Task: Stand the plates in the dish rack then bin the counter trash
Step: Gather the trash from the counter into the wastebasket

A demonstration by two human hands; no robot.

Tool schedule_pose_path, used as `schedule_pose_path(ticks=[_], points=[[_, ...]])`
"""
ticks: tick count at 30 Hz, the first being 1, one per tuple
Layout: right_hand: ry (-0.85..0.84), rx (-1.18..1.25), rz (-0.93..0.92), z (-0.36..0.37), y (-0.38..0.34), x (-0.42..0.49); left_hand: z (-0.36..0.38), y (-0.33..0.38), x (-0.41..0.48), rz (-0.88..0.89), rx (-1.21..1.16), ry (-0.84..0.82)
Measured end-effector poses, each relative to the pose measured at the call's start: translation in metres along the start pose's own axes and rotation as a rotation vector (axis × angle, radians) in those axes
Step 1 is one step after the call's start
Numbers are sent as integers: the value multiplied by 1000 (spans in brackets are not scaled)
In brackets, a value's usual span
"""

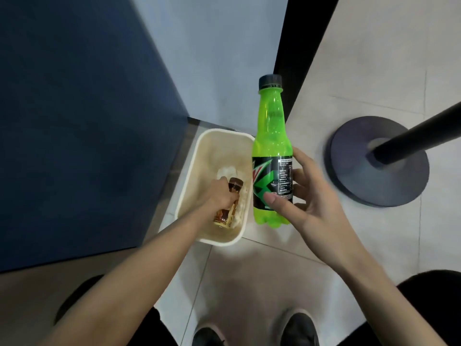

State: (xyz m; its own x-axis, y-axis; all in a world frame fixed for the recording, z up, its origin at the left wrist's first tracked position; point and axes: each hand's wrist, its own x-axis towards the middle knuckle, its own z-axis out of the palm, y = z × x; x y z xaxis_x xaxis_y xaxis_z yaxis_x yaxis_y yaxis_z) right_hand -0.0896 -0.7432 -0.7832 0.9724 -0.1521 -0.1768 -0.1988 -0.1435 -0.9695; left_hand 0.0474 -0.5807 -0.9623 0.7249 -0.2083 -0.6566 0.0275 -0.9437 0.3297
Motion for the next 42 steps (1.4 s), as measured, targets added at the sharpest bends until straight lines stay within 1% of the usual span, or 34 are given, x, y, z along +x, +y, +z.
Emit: schedule_pose_path(ticks=[2, 6, 9, 11, 13, 16, 18, 20, 21, 22, 23, 24, 26, 27, 30, 34, 38, 42], points=[[-7, -23, -14, 1, 2, -3, 13, -3, 15, -18, 37, -22], [-28, -111, -18, 0, 6, -13, 31, -4, 34, -36, 23, -81], [-36, -210, 14, 0, 5, -15, 39, -6, 48, -10, 18, -112], [-51, -280, 43, -2, 4, -14, 28, 2, 32, 2, 20, -95], [-68, -323, 91, -5, 2, -10, 5, 9, 7, 55, 66, -27], [-59, -388, 161, -9, -1, -1, -40, 5, -33, 245, 52, 109], [-73, -409, 214, -10, -1, 4, -74, -2, -63, 360, 16, 276], [-114, -456, 263, -6, -4, 7, -106, -10, -89, 340, -19, 500], [-139, -484, 281, -3, -7, 9, -119, -16, -96, 295, -28, 558], [-161, -512, 301, 2, -12, 11, -127, -23, -97, 238, -20, 549], [-181, -538, 323, 9, -17, 14, -131, -31, -95, 177, -8, 469], [-210, -578, 342, 18, -21, 19, -134, -38, -92, 124, -26, 351], [-287, -709, 357, 39, -27, 34, -132, -46, -87, 87, -162, 118], [-326, -776, 363, 53, -28, 44, -129, -47, -84, 104, -212, 66], [-413, -874, 380, 96, -21, 77, -127, -47, -76, 142, -272, 95], [-473, -1007, 389, 139, 9, 108, -124, -45, -72, 103, -292, 78], [-489, -1122, 384, 149, 45, 110, -120, -47, -71, 117, -306, 102], [-512, -1277, 376, 154, 71, 113, -120, -46, -70, 116, -386, 66]])
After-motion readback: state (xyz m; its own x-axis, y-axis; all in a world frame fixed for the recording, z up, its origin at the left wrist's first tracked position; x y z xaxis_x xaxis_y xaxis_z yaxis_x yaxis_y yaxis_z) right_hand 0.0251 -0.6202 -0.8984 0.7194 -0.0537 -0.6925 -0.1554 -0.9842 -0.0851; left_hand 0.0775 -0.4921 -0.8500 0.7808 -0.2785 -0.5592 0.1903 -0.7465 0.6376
